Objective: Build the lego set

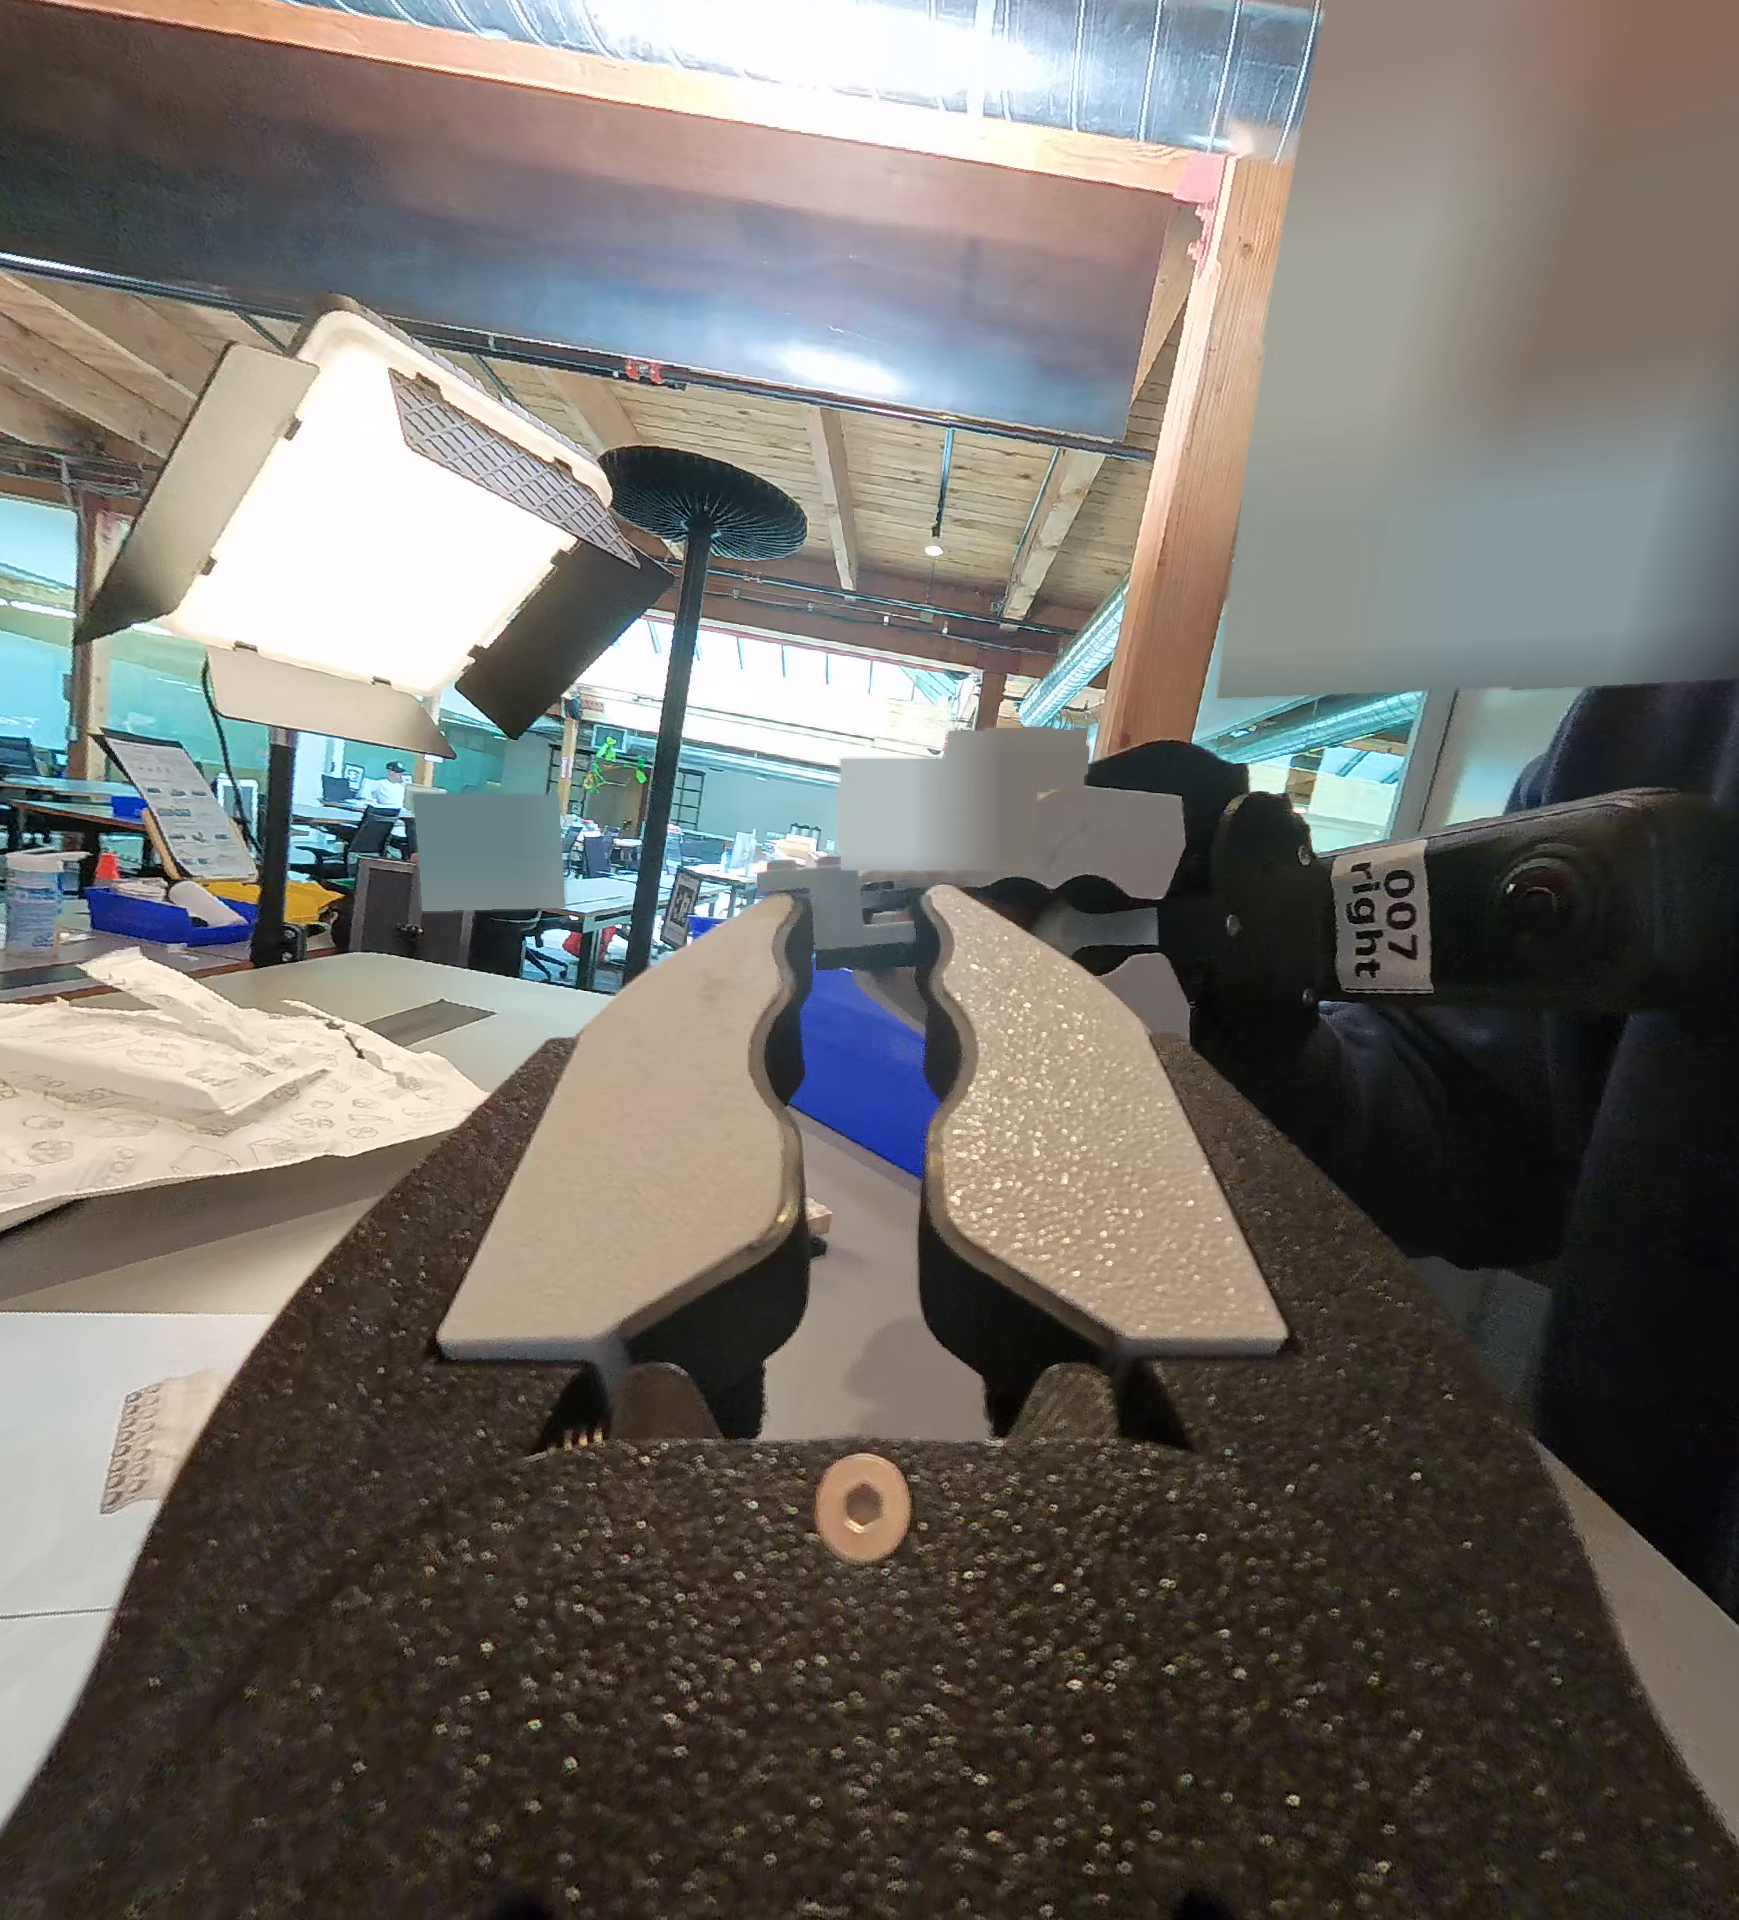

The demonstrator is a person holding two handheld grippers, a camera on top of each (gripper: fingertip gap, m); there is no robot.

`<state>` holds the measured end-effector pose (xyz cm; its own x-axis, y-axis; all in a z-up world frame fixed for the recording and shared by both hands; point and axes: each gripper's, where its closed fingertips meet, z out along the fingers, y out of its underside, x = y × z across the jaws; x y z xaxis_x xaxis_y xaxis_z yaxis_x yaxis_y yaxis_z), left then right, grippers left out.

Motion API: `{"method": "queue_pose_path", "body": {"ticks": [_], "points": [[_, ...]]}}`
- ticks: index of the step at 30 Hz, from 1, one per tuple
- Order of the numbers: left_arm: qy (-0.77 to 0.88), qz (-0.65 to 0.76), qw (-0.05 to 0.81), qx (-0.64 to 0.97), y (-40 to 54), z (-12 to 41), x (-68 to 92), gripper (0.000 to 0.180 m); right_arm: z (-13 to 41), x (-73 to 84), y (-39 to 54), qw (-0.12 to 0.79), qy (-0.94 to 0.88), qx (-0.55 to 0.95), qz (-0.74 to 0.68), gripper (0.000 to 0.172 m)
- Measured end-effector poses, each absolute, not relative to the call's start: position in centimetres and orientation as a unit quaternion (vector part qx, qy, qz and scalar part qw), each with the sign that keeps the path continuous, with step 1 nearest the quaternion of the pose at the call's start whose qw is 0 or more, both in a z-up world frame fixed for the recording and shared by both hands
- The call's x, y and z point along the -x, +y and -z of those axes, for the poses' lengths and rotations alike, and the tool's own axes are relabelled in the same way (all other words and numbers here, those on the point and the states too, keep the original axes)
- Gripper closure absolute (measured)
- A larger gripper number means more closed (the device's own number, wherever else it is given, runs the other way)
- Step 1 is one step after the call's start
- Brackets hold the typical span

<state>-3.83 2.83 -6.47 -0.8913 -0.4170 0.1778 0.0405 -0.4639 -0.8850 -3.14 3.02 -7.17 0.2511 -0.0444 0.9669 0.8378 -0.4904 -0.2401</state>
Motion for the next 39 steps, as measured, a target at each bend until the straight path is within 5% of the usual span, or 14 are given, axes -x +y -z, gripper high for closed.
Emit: {"method": "queue_pose_path", "body": {"ticks": [33,39], "points": [[0.484,0.841,0.142,0.197,3.4,6.2,3.6,0.164,6.4,2.8,2.9,0.437,-0.279,0.657,0.548,0.159],[0.461,0.855,0.128,0.199,4.1,5.8,3.7,0.164,6.3,2.4,2.6,0.466,-0.245,0.653,0.544,0.134]]}}
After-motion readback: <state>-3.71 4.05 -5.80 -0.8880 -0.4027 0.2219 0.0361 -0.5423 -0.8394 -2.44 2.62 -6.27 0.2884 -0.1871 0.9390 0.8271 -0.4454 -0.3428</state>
